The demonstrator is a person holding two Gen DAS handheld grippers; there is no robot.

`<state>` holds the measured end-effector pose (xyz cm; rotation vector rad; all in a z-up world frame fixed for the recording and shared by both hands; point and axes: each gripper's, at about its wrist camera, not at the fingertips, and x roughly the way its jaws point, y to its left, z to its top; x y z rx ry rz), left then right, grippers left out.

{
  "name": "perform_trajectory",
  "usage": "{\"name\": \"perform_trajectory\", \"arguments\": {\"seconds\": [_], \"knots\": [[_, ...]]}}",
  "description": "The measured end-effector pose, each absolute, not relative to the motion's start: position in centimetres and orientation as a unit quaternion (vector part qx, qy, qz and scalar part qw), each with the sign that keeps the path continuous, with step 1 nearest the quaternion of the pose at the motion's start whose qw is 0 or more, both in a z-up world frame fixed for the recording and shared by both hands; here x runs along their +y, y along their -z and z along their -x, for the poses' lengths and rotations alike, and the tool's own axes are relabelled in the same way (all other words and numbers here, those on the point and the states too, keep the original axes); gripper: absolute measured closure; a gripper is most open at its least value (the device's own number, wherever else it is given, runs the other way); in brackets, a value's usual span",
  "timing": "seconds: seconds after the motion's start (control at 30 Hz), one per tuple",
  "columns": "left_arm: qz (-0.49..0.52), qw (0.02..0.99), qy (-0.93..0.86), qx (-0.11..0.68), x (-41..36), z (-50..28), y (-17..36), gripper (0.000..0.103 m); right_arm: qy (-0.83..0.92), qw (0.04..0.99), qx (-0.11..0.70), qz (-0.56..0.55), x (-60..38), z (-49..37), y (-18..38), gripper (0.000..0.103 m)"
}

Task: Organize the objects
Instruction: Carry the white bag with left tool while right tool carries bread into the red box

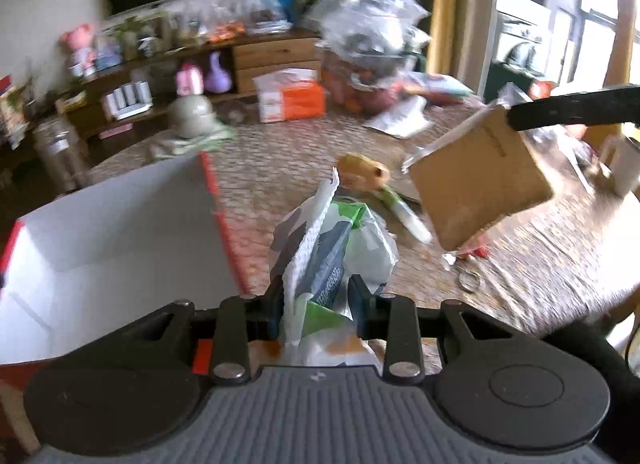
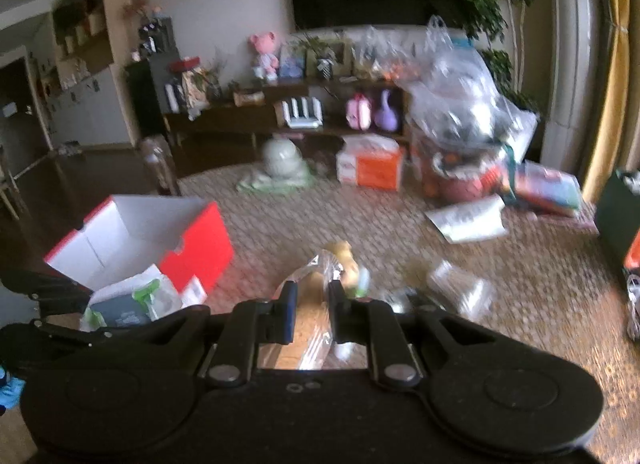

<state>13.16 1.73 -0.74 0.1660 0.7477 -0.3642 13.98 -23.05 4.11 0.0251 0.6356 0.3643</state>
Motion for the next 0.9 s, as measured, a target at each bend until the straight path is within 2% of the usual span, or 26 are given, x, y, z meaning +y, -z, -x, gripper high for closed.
{"name": "perform_trajectory", "arguments": {"seconds": [0.5, 0.9], "knots": [[-0.086, 0.924, 0.071, 0.365, 10.5, -16.4, -2.4, 0.071, -0.273, 0.923, 0.272, -0.018, -12.3, -18.6, -7.8, 0.087], [-0.121, 0.906, 0.006, 0.406, 16.0, -21.1, 0.1, 0.071, -0.293, 0.897, 0.329, -0.036, -3.8, -23.8, -3.3, 0.088]]}}
